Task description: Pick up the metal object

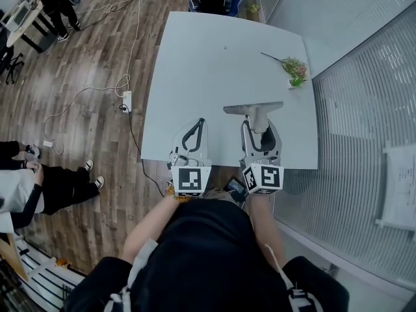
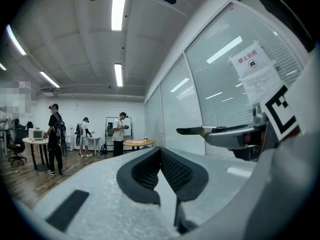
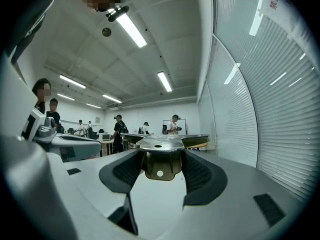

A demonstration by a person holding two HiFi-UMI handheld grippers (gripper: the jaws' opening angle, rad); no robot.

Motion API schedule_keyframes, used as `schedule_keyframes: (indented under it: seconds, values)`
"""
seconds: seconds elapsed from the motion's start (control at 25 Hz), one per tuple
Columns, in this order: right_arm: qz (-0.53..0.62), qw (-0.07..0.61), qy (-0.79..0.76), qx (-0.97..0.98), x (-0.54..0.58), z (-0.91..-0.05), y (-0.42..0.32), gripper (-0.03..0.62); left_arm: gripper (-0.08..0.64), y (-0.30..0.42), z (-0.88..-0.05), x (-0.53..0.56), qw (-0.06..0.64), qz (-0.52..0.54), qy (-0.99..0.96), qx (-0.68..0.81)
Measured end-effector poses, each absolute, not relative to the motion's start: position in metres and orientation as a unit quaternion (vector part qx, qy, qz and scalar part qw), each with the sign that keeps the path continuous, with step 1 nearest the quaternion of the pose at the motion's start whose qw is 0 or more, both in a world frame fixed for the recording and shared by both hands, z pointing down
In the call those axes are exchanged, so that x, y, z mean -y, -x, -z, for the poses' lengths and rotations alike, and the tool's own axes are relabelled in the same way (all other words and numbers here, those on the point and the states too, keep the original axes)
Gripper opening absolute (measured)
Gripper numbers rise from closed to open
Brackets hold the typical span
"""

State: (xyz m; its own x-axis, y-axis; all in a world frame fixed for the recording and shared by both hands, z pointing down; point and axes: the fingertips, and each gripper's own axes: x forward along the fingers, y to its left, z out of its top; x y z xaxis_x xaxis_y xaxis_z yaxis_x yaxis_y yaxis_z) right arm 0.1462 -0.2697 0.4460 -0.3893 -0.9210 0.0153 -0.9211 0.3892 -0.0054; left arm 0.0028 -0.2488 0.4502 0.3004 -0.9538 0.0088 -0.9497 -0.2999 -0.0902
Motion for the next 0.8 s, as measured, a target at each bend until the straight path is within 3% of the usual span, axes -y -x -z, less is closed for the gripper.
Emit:
schedule_keyframes:
  seconds: [0.8]
  values:
    - [-0.003,-0.006,-0.542,0.84,0.267,-0.438,-0.138,0.252,0.005,0.0,-0.447,0.247,0.032,0.027,0.801,-0.597]
